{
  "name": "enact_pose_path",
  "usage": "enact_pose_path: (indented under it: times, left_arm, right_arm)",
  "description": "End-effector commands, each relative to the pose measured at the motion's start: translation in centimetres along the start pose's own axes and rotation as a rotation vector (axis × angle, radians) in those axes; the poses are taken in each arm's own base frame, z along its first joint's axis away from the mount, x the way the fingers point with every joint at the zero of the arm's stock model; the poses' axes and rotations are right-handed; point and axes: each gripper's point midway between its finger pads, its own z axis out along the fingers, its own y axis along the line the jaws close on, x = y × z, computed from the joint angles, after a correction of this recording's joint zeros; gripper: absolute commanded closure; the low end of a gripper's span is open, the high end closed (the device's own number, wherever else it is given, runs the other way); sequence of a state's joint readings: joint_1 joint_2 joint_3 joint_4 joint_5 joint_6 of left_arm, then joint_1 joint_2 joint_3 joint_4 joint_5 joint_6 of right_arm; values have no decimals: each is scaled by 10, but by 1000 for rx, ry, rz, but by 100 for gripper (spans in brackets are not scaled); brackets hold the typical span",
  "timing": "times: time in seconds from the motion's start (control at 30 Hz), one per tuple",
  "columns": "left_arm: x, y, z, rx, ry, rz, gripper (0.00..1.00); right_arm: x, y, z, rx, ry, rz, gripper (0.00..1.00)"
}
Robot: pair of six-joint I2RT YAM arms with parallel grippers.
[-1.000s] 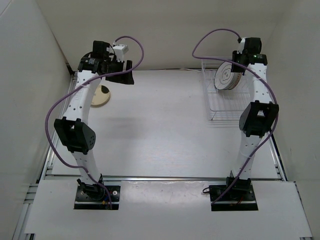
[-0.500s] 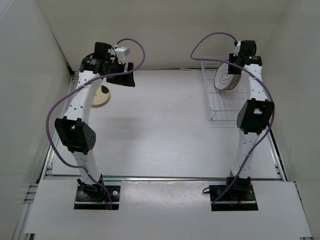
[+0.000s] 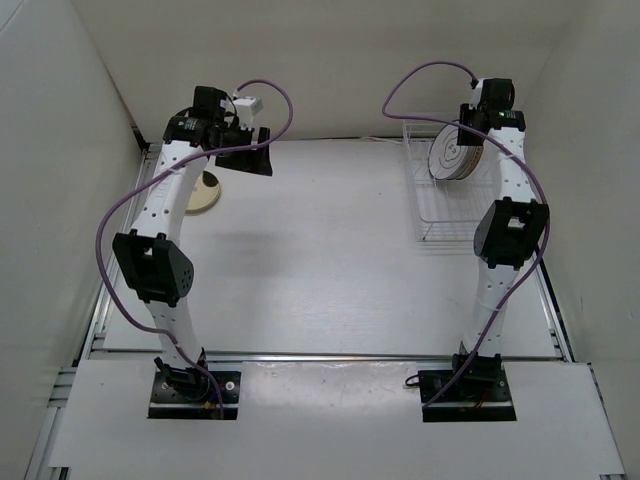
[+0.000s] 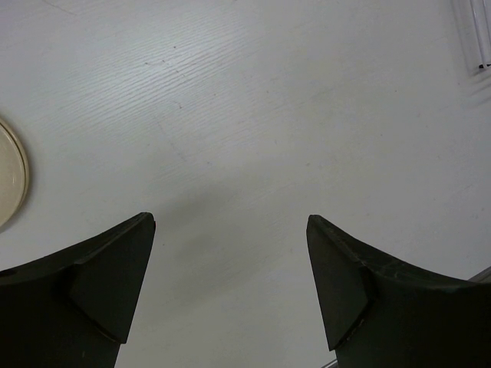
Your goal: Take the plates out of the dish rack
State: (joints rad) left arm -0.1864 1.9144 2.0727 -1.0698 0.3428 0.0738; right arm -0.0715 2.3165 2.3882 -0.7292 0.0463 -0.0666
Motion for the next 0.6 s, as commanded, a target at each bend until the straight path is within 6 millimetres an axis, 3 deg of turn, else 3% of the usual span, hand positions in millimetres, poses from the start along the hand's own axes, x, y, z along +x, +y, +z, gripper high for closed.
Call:
enact_pose_path:
  times: [0.0,0.43,0.57]
  left_arm:
    - [-3,-2,0,1,-5,9,9]
    - [-3,-2,0,1,-5,9,8]
    - [-3,-2,0,1,-5,9,8]
  right_arm:
    - [-29,-6,-14,15,-91,11,60]
    - [-26,-9,-10,30,-80,3,60]
    - [-14,-11,3,39,-50,-9,60]
